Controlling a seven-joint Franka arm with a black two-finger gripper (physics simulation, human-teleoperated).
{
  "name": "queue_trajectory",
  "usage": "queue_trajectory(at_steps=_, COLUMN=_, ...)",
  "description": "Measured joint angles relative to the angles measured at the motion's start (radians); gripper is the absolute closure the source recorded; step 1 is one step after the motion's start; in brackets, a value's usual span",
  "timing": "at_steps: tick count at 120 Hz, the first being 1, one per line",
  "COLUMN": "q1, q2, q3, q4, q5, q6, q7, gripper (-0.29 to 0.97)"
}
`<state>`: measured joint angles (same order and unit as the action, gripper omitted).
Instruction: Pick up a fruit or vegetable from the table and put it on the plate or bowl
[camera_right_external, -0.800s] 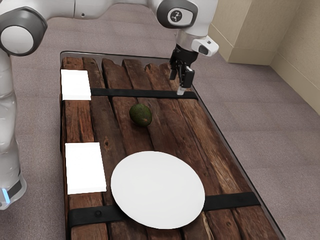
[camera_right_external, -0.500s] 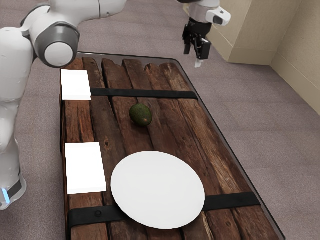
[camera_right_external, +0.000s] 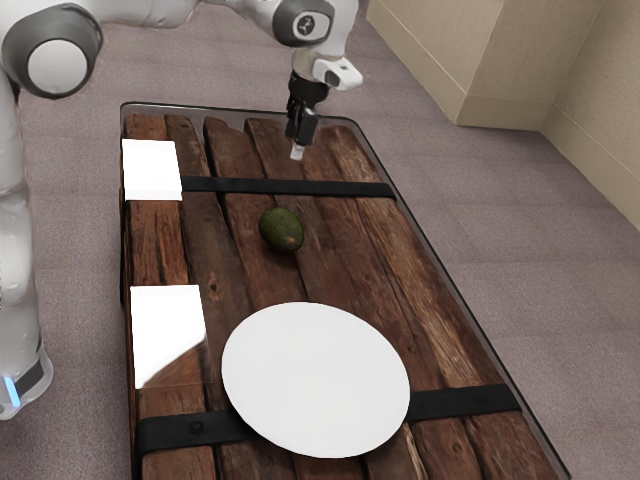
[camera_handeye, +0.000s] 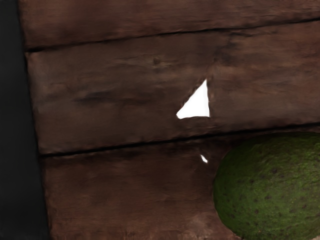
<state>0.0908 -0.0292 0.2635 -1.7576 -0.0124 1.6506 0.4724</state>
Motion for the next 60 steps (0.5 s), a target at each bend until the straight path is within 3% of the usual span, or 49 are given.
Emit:
queue_trajectory(at_steps=8, q1=-0.048, q2=-0.049, q3=0.023, q4=-0.063, q5=0.024, q6=0.050, q7=0.067, gripper=0.00)
queue_trajectory(at_steps=19, q1=-0.311, q2=-0.108, q3=0.081, q4=-0.145, q5=0.047, q6=0.141, q7=0.160, gripper=0.00)
queue_trajectory(at_steps=29, q1=-0.436, q2=-0.128, q3=0.211, q4=-0.189, q5=0.058, q6=0.190, q7=0.265, gripper=0.00)
queue_trajectory(at_steps=38, q1=-0.478, q2=-0.127, q3=0.314, q4=-0.203, q5=0.063, q6=0.217, q7=0.363, gripper=0.00)
queue_trajectory(at_steps=60, q1=-0.557, q2=-0.129, q3=0.414, q4=-0.310, q5=0.069, q6=0.301, q7=0.589, gripper=0.00)
